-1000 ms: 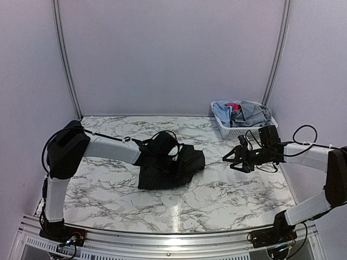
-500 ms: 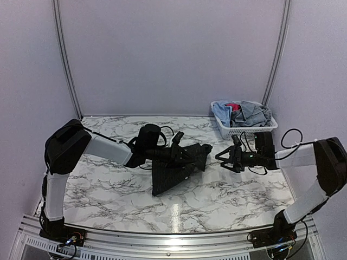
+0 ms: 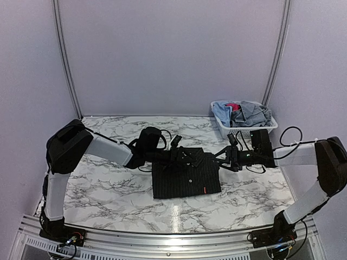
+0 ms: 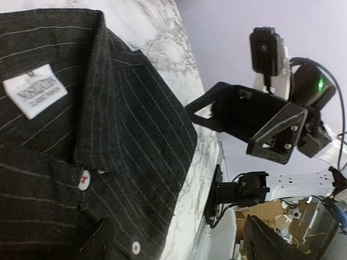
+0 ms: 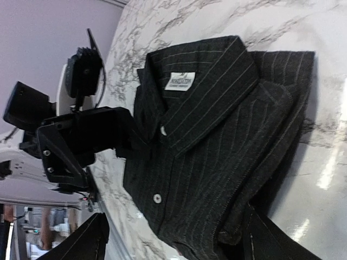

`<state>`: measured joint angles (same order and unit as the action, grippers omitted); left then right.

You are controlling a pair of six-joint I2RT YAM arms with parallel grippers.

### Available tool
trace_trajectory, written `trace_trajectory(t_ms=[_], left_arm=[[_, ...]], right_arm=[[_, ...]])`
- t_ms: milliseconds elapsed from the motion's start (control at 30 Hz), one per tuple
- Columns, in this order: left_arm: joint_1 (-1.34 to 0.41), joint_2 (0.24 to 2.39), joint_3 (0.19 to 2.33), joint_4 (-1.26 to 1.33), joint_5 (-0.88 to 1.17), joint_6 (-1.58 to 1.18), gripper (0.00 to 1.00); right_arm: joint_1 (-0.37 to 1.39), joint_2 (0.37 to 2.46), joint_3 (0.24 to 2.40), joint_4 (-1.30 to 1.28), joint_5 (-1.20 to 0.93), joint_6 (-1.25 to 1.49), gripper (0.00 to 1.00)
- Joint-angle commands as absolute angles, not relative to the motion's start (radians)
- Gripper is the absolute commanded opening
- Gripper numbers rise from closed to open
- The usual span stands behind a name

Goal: Fold and stack the mixed laundry pile
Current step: Smooth out the square-folded shirt at the center of the board.

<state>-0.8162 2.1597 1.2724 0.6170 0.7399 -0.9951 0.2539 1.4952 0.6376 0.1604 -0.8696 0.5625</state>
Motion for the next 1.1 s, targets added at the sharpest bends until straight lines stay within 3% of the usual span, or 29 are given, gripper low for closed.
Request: trace_trajectory(t_ms=[0,67,233,333,500,667,767,967,1067], left_arm=[[-0.822,2.004,1.338,0.187,0.533,-0.704,0.91],[-0.826,1.94,1.357,0.051,0.382,-0.618,0.98],[-0.818,1.749,1.267,-0.084,0.071,-0.557,0.99],[-0.794,1.684,1.192,-0.098,-0.017,-0.583,0.99],[-0.752,1.69,1.155,-0.087,0.049,-0.577,0.99],[-0.726,1.784,1.205,-0.086,0.115,-0.526,0.8],[-0.712,1.833,1.239,-0.097,0.139,-0.517,0.7],[-0.71,1.879,1.267,-0.109,0.161,-0.51,0.67],[-0.709,1.882,1.265,-0.114,0.158,-0.509,0.66]], right_arm=[[0.249,1.386,0.753,-0.268,-0.652,0.377,0.78],[0.248,1.326,0.754,-0.292,-0.634,0.372,0.76],[0.251,1.327,0.753,-0.313,-0.643,0.341,0.64],[0.262,1.383,0.768,-0.317,-0.649,0.329,0.6],[0.28,1.473,0.797,-0.331,-0.659,0.286,0.59],[0.283,1.513,0.77,-0.298,-0.669,0.269,0.57],[0.284,1.566,0.773,-0.268,-0.694,0.273,0.48],[0.29,1.667,0.804,-0.259,-0.691,0.258,0.2],[0.291,1.702,0.812,-0.295,-0.672,0.231,0.12]])
